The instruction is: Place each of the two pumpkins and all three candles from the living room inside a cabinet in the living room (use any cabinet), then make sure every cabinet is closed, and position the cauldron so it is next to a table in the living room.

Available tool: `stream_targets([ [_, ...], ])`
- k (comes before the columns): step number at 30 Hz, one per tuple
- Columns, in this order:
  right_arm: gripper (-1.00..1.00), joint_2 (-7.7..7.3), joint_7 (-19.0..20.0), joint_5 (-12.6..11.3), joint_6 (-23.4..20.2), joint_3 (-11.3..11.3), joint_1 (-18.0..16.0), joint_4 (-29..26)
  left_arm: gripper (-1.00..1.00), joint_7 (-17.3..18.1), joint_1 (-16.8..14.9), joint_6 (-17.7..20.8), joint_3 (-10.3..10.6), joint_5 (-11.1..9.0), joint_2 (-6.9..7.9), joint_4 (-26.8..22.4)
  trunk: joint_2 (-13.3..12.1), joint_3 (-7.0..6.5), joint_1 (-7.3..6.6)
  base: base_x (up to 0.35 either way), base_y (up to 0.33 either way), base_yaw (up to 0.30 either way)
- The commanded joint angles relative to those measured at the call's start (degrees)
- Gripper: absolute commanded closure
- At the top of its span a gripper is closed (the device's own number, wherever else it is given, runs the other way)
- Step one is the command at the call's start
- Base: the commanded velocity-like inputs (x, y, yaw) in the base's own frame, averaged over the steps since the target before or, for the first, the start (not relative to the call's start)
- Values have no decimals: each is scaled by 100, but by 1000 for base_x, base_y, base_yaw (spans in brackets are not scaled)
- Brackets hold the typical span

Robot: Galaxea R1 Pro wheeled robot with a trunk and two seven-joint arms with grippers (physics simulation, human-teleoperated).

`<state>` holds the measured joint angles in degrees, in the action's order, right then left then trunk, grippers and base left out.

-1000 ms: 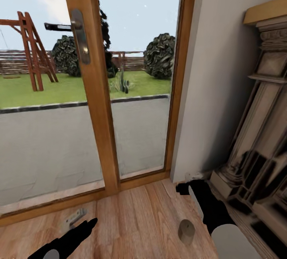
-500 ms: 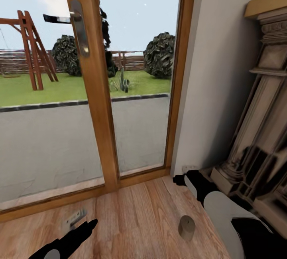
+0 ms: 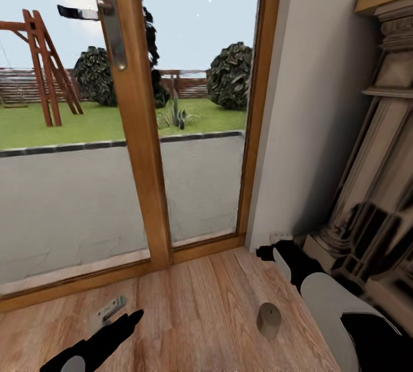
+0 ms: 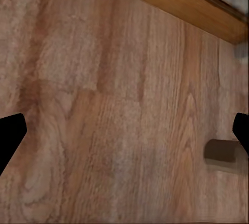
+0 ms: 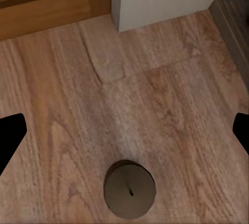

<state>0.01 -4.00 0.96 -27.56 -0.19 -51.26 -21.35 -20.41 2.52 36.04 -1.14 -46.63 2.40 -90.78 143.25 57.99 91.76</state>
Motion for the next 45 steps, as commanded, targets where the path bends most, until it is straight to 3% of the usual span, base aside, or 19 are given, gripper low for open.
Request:
stream_targets([
  [1, -100, 0, -12, 9, -36, -1, 0, -14, -100, 11, -3, 52, 2, -66, 2, -35, 4, 27, 1, 0, 0, 0],
  [4, -100, -7, -24, 9, -53, 1, 2, -23, -100, 778, -73, 368, -147, -171, 16, -114, 8, 94, 9, 0, 0, 0],
  [6, -100, -14, -28, 6, -59, 4, -4, -22, -100, 1231, -313, 631, -389, -395, 24, -127, 11, 138, 14, 0, 0, 0],
  [7, -100, -22, -27, 3, -66, 7, -10, -20, -100, 1472, -661, 1073, -526, -582, 5, -134, 12, 160, 17, 0, 0, 0],
  [9, -100, -18, -28, 2, -70, 9, -11, -17, -100, 1621, -893, 1392, -579, -684, -28, -135, 15, 205, 22, 0, 0, 0],
  [12, -100, -16, -30, 1, -72, 9, -13, -12, -100, 1695, -975, 1570, -418, -740, -78, -135, 19, 271, 30, 0, 0, 0],
  [13, -100, -29, -30, 4, -73, 10, -14, -11, -100, 1692, -935, 1622, -203, -747, -105, -131, 20, 293, 32, 0, 0, 0],
  [18, -100, -32, -31, 8, -74, 11, -15, -4, -100, 1689, -902, 1528, -4, -733, -121, -46, 27, 404, 45, 0, 0, 0],
  [25, -100, -47, -18, 17, -6, 18, -9, -13, -100, 1752, -894, 1165, 54, -749, -115, 173, 36, 559, 63, 0, 0, 0],
  [45, -100, -71, 33, 35, 32, 10, -6, -35, -100, 1777, -887, 1125, 55, -805, -133, 182, 63, 1002, 115, 0, 0, 0],
])
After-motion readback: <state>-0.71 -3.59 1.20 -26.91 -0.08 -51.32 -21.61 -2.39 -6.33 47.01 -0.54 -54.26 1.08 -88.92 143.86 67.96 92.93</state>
